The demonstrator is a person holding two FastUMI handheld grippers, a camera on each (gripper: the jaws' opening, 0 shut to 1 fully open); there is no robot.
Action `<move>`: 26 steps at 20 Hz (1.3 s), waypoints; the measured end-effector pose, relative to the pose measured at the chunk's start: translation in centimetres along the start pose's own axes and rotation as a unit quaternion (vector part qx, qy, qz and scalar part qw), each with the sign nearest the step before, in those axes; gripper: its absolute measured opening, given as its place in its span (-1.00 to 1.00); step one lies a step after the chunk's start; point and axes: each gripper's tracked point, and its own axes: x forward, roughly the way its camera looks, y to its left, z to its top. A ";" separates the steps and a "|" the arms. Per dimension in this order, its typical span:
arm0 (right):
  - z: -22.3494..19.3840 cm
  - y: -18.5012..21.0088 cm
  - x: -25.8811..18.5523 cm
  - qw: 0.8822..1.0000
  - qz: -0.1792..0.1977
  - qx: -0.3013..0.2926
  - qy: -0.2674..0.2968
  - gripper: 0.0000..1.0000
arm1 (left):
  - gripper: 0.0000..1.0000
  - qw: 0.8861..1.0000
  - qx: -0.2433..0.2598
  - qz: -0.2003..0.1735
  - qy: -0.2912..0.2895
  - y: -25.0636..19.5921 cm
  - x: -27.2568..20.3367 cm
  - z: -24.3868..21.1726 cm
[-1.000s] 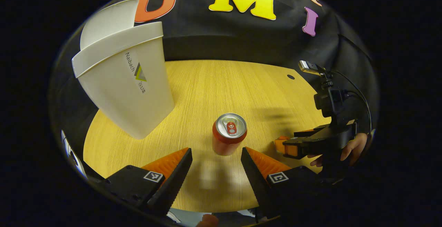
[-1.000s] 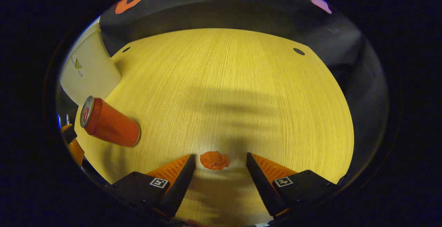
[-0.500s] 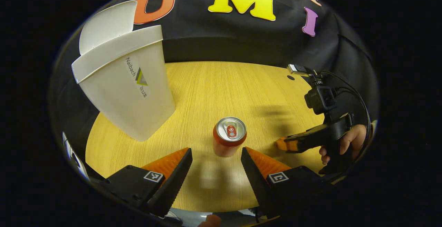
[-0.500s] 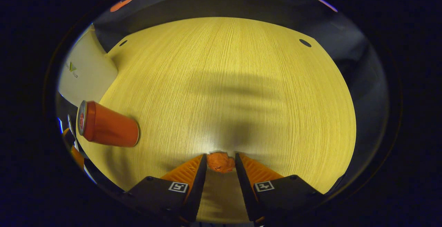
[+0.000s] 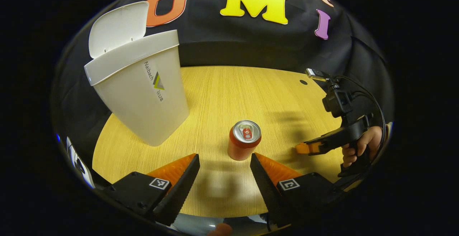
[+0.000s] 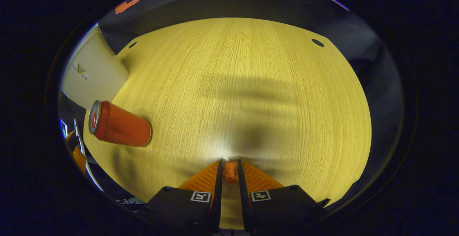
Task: Press the lid of the desktop garbage bin to open it, pick up the crumpled paper on the desktop and throw it into the bin, then pick up the pop can on the desktop and drop it into the bin, and finally close the garbage bin lid.
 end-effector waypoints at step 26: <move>23.3 20.3 -25.5 0.960 0.138 -0.072 -0.232 -0.48 | 0.89 0.999 0.054 -0.002 0.003 6.2 1.4 -4.0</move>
